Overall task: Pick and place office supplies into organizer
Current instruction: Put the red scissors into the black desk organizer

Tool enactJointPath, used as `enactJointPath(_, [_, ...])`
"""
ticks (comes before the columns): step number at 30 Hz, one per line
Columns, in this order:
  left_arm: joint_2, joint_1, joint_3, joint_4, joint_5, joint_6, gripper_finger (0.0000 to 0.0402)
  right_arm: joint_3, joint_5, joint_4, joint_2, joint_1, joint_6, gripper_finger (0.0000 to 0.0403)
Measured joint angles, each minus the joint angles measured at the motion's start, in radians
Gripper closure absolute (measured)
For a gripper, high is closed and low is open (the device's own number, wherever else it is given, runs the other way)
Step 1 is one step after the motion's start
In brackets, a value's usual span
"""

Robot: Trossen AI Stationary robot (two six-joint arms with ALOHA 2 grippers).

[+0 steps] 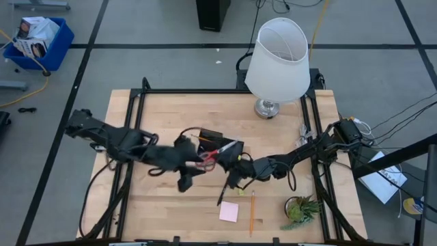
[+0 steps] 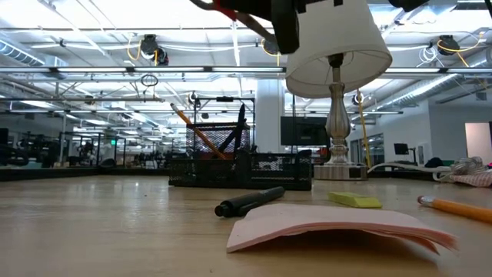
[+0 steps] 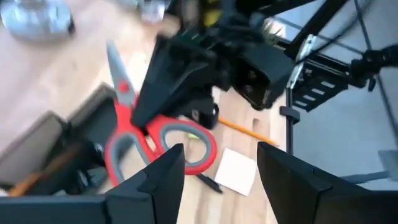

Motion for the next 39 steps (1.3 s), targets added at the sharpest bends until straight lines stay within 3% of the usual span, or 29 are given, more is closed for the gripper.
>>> enactJointPath(7, [-0.035, -0.159, -0.083, 0.116, -0.263, 0.18, 0.0205, 0.0, -0.229, 0.01, 0.0, -0.035, 0.299, 0.0371])
enactJointPath(10, [-0.067, -0.198, -0.194, 0.261, -0.26, 0.237, 0.0204, 0.0, -0.356, 0.06, 0.0, -0.05, 0.384, 0.0372])
enactJointPath(15, [-0.177, -0.24, -0.426, 0.477, -0.288, 0.278, 0.0204, -0.004, -0.416, 0.099, -0.003, -0.075, 0.458, 0.0367])
enactJointPath(19, [-0.3, -0.291, -0.62, 0.695, -0.295, 0.369, 0.0203, -0.024, -0.586, 0.161, -0.008, -0.116, 0.56, 0.0371])
enactJointPath(23, [-0.412, -0.349, -0.788, 0.885, -0.286, 0.506, 0.0203, -0.073, -0.641, 0.28, -0.009, -0.167, 0.621, 0.0371])
enactJointPath(26, [-0.484, -0.383, -0.892, 0.904, -0.278, 0.546, 0.0204, -0.1, -0.652, 0.385, -0.014, -0.226, 0.71, 0.0365])
enactJointPath(34, [-0.546, -0.384, -1.036, 1.084, -0.301, 0.527, 0.0204, -0.172, -0.761, 0.481, -0.008, -0.381, 0.94, 0.0372])
enactJointPath(36, [-0.547, -0.384, -1.047, 1.1, -0.308, 0.553, 0.0204, -0.173, -0.833, 0.482, -0.002, -0.416, 1.025, 0.037])
enactJointPath(39, [-0.548, -0.381, -1.047, 1.114, -0.465, 0.536, 0.0204, -0.175, -0.978, 0.487, 0.008, -0.445, 1.144, 0.0367])
